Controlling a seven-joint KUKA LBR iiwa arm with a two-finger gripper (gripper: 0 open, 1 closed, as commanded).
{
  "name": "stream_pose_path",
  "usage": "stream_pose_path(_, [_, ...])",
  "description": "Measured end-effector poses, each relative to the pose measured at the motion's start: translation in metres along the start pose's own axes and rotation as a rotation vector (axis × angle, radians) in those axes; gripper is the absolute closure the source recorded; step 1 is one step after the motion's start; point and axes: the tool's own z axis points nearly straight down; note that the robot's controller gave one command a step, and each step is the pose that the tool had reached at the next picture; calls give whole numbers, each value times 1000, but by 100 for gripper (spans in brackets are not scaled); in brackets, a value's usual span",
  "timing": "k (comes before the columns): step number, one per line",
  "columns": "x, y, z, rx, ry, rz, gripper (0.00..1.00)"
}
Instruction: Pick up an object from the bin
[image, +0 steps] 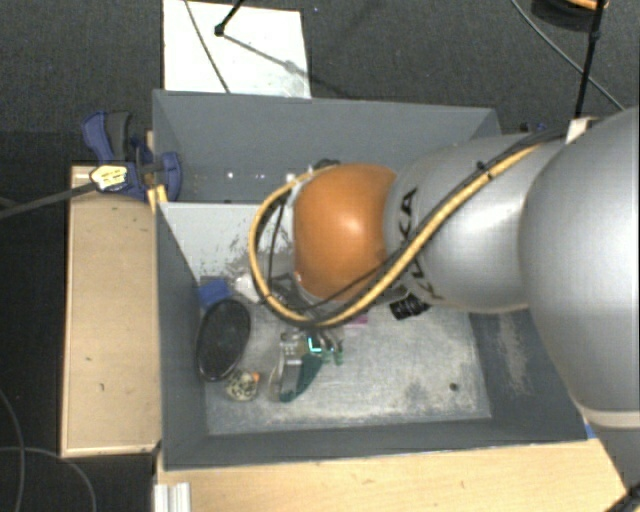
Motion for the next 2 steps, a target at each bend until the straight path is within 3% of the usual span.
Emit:
stream_pose_path(1, [-16, -50, 79, 2, -2, -362, 0])
stream_pose_path(2, [-16, -50, 78, 2, -2, -354, 0])
